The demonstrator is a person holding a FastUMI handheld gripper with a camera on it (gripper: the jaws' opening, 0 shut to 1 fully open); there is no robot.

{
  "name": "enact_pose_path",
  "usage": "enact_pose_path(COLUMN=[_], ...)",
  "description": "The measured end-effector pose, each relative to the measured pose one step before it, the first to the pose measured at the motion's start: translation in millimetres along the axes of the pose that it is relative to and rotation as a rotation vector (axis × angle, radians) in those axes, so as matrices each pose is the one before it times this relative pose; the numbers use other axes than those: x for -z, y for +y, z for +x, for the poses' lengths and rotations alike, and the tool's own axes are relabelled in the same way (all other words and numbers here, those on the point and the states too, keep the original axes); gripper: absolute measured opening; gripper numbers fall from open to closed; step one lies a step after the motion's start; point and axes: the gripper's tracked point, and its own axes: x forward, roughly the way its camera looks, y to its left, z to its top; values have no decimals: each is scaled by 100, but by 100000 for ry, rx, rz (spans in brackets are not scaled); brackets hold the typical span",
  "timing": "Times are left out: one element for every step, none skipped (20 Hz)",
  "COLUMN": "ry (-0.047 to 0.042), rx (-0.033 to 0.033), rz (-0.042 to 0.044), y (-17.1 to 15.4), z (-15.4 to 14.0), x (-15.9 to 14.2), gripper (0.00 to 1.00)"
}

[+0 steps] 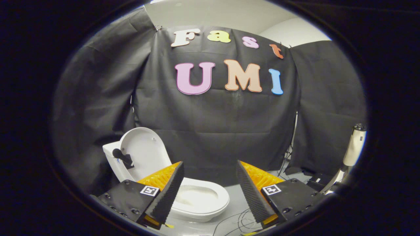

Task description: Open the toilet lid.

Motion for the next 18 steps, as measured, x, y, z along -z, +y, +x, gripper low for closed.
enact_pose_path(ry=[-1869, -1372, -1178, -277, 262, 1808, 1815, 1622, 991, 703, 476, 517, 142, 555, 536, 213, 480, 1338], rx=[1388, 456, -822, -188, 257, 950, 261, -501, -343, -789, -1474, -1488, -1548, -1082, -574, -676, -737, -318], rz=[1713, 3606, 4290, 3428, 2044, 566, -557, -1293, -1550, -1638, -895, -432, -398, -1288, -1212, -916, -444, -289], y=[-1014, -708, -25, -87, -293, -459, -51, 53, 267, 426, 601, 718, 762, 585, 545, 496, 602, 476], z=[-24, 78, 192, 226, 425, 573, 474, 582, 525, 541, 574, 563, 532, 415, 355, 407, 423, 407], x=[355, 504, 484, 719, 608, 977, 734, 265, 246, 258, 97, 283, 83, 292, 246, 265, 311, 688], gripper=[98, 98, 98, 97, 97, 97, 97, 97, 97, 97, 97, 97, 97, 97, 97, 97, 97, 97])
